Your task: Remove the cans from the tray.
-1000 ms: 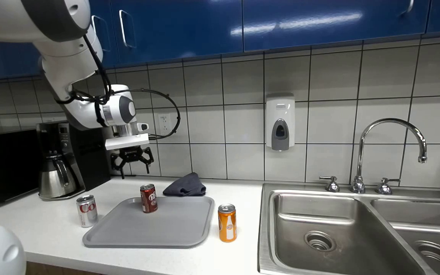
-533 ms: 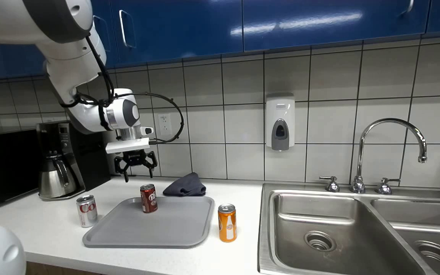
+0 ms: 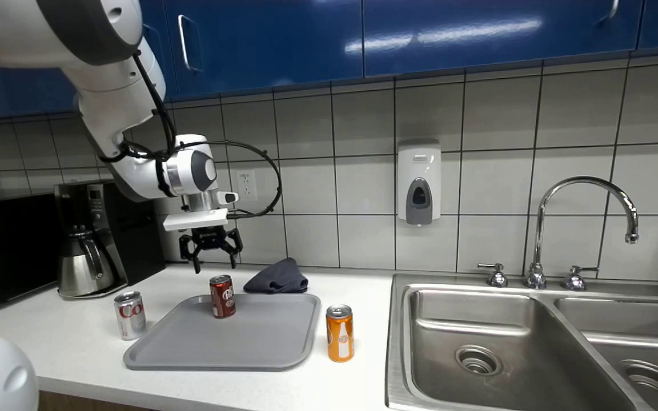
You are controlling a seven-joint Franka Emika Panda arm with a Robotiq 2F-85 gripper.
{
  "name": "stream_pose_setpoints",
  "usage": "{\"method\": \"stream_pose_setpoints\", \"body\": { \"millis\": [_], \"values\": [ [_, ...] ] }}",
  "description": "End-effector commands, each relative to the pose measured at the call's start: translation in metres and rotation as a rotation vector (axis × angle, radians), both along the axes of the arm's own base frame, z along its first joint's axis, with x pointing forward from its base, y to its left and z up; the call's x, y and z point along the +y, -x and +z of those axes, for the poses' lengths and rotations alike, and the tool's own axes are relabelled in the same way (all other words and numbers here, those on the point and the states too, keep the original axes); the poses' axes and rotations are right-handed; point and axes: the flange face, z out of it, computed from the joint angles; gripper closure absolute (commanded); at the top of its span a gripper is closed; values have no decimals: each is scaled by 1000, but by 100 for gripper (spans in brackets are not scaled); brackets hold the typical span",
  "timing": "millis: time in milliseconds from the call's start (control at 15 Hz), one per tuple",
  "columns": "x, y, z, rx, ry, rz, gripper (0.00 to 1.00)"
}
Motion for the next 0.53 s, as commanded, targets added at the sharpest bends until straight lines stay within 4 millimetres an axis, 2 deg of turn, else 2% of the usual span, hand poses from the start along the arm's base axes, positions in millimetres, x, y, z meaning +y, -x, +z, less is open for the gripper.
{"method": "stream_pose_setpoints", "body": {
  "millis": [0, 467],
  "values": [
    [-7, -6, -9, 9, -11, -38, 0],
    [-8, -12, -34, 36, -5, -37, 0]
  ]
}}
